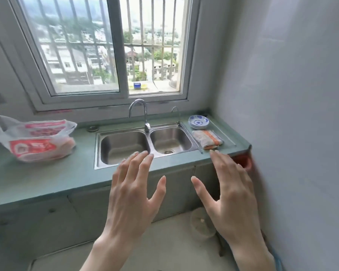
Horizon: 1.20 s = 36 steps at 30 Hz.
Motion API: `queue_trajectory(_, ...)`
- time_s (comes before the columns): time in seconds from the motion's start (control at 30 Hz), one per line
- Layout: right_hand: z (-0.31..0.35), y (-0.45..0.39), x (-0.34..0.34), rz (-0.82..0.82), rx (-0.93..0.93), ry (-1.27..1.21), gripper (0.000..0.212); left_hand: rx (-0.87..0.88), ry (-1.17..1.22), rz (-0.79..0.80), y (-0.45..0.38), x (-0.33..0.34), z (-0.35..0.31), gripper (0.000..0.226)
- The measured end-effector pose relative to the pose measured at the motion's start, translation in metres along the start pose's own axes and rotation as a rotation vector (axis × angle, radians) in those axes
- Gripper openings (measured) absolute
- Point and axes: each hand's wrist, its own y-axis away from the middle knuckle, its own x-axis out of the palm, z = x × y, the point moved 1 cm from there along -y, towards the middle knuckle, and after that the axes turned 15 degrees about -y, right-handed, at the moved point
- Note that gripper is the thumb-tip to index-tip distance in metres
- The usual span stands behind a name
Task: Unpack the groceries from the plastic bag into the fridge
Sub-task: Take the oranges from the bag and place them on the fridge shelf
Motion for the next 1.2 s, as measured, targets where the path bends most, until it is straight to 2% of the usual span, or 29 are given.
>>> queue_trajectory(0.2,0.007,-0.070,0.092,0.119,-0.057,-0.114,0.072,-0.110,-0.145,0.007,-0.047,0.021,0.070,0.057)
queue_trajectory(0.6,0.043,-0.204,0.268,0.225,-0.224,-0.357,0.067,-0.337,-0.310,-0.009,-0.152,0.058,0.191,0.056)
queue_trajectory(0.93,0.111,-0.249,0.386,0.399,-0.319,-0.446,0.066,-0.543,-0.396,-0.031,-0.158,0.056,0.304,0.056)
queue_trajectory(1.2,0.189,-0.263,0.485,0.409,-0.305,-0.433,0.065,-0.557,-0.328,-0.030,-0.162,0.060,0.434,0.057)
